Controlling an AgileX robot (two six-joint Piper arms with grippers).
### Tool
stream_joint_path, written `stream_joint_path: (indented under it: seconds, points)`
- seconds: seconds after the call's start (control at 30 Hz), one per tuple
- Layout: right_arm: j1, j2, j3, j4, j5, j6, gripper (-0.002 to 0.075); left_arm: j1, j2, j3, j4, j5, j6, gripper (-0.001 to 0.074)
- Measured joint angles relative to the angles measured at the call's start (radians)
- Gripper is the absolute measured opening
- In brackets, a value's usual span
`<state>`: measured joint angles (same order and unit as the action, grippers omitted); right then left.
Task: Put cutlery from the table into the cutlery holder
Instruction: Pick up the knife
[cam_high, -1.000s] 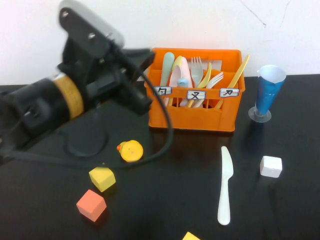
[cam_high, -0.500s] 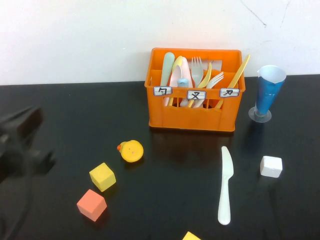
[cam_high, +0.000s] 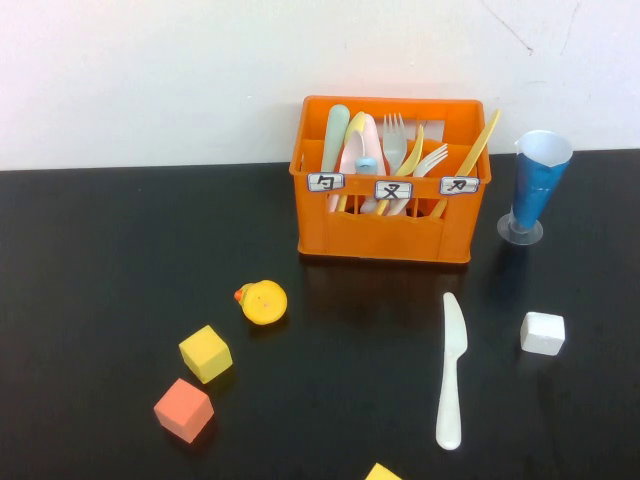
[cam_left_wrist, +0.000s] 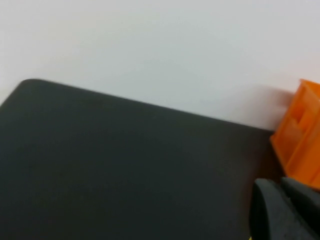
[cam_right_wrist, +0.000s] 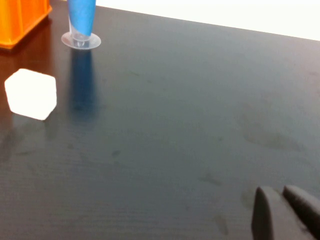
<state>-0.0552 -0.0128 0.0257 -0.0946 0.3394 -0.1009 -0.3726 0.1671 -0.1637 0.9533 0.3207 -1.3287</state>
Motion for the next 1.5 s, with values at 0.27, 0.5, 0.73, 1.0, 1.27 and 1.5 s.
stream_joint_path:
  seconds: [0.27, 0.5, 0.73, 1.0, 1.27, 1.5]
  points:
    - [0.000, 0.000, 0.000, 0.000, 0.000, 0.000, 0.0029, 0.000, -0.178, 0.012, -0.421, 0.197, 0.554, 0.0001]
    - [0.000, 0.000, 0.000, -0.002, 0.000, 0.000, 0.0029, 0.000, -0.180, 0.053, -0.485, 0.214, 0.616, 0.0000]
    - [0.000, 0.000, 0.000, -0.002, 0.000, 0.000, 0.0031, 0.000, -0.180, 0.182, -0.495, 0.026, 0.618, 0.0000]
    - [0.000, 0.000, 0.000, -0.002, 0.000, 0.000, 0.0030, 0.022, -0.180, 0.187, -0.667, -0.007, 0.876, 0.0000]
    - [0.000, 0.000, 0.000, -0.002, 0.000, 0.000, 0.0030, 0.293, -0.180, 0.192, -1.214, -0.048, 1.478, 0.0000]
    - [0.000, 0.000, 0.000, -0.002, 0.000, 0.000, 0.0030, 0.464, -0.180, 0.192, -1.313, 0.007, 1.568, 0.0000]
